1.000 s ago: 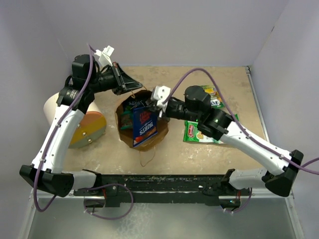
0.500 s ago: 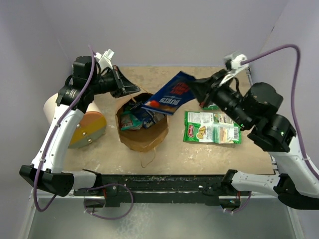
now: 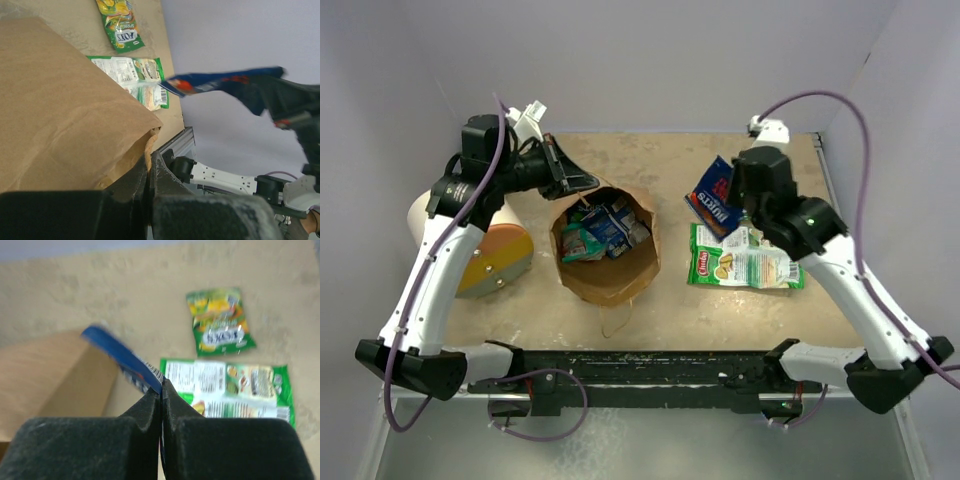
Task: Take the snacks out of the paper bag
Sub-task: Place the snack at the center of the board, then take out the snack from the paper bag.
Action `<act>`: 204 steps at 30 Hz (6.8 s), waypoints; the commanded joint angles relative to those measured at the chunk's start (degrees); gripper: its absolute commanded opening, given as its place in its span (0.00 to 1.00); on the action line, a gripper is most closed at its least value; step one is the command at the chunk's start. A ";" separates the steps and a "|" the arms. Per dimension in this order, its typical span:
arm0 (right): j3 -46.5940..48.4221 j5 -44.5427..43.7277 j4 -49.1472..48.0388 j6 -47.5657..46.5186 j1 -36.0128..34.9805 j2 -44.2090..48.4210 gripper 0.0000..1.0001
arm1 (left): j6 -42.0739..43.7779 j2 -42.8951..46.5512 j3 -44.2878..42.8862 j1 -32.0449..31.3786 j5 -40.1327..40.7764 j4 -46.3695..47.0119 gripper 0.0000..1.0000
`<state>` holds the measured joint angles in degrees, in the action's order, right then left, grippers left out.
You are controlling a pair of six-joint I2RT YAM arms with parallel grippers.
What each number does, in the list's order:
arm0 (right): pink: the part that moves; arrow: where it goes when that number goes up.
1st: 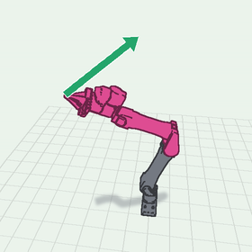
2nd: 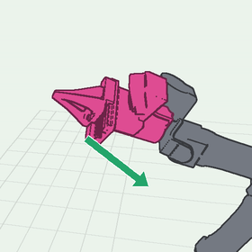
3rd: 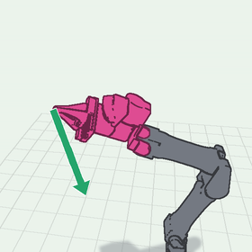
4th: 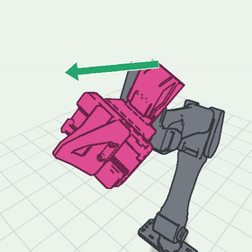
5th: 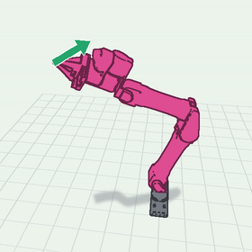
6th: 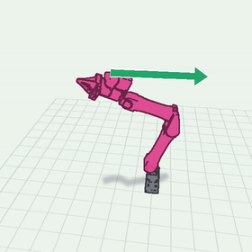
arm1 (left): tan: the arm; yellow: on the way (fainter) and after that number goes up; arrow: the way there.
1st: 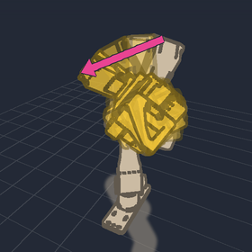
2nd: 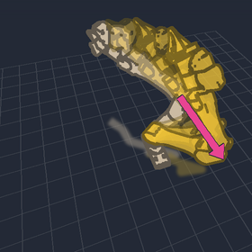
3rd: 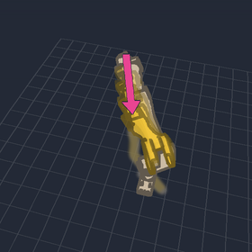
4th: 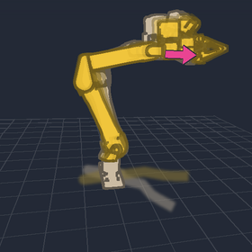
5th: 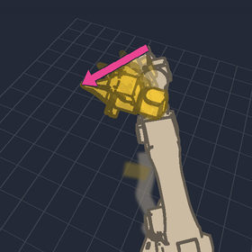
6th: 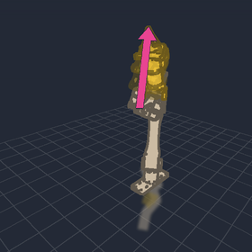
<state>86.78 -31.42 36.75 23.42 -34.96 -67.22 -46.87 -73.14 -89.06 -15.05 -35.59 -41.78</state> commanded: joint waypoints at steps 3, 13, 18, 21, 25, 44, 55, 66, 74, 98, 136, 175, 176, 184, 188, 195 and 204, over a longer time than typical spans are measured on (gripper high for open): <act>-9.45 11.52 -1.96 9.91 3.26 -1.15 0.00 | 1.72 2.88 -1.86 0.37 -1.88 0.07 0.00; -26.74 20.12 -13.71 8.00 16.23 -3.51 0.00 | 2.99 1.54 -3.78 0.37 -5.06 -0.25 0.00; -32.66 25.89 -19.40 6.78 24.31 -4.45 0.00 | 3.45 0.53 -4.04 -0.19 -5.37 -0.67 0.00; -36.05 26.65 -22.36 6.79 27.44 -4.24 0.00 | 3.28 0.46 -3.00 -0.37 -5.34 -0.18 0.00; -38.14 26.73 -23.61 5.11 30.96 -4.54 0.00 | 2.93 0.33 -2.54 -0.40 -5.57 0.02 0.00; -34.48 11.82 -15.19 1.28 33.82 -10.96 0.28 | -8.55 0.52 5.36 -0.43 -15.70 16.23 0.00; -32.65 10.32 -12.56 2.84 33.91 -11.61 0.54 | -10.79 1.50 6.76 -0.58 -15.85 18.05 0.00; -25.52 22.22 -12.24 -4.51 33.91 -3.40 0.57 | -11.32 -0.11 4.96 -0.60 -16.13 18.55 0.00; -17.03 42.35 -13.81 -3.98 31.87 -3.62 0.58 | -11.22 0.57 5.39 -0.48 -14.73 17.99 0.00; -11.23 31.62 -31.73 -16.01 -20.60 2.55 0.73 | -6.90 0.11 0.56 -0.42 -11.08 12.91 0.00; -17.02 15.18 -52.89 -89.81 -28.57 -29.05 0.67 | -2.22 -1.07 -3.55 -0.42 -14.33 10.94 0.00; -3.36 22.82 -54.09 -83.91 -18.30 -48.29 0.20 | -0.24 -0.07 -2.14 -0.45 -11.95 6.72 0.00; -3.99 23.18 -53.39 -83.46 -18.37 -47.87 0.15 | -0.23 -0.15 -2.12 -0.40 -11.91 6.59 0.00; -9.68 25.66 -52.05 -81.74 -20.66 -42.17 0.00 | 0.27 -0.42 -2.09 -0.38 -10.87 5.85 0.00; -13.63 26.72 -53.40 -80.13 -21.74 -36.93 0.00 | 0.52 -0.42 -2.20 -0.33 -10.46 5.51 0.00; -17.03 30.28 -52.55 -76.11 -22.32 -29.40 0.00 | 1.06 -0.73 -2.52 -0.18 -9.87 5.26 0.00; -20.87 33.26 -47.56 -72.75 -23.67 -20.94 0.00 | 2.82 -0.92 -4.57 0.19 -7.23 2.53 0.00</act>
<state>66.89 -1.30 -12.82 -52.25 -57.78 -93.06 -46.04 -75.20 -90.45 -15.40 -44.40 -39.46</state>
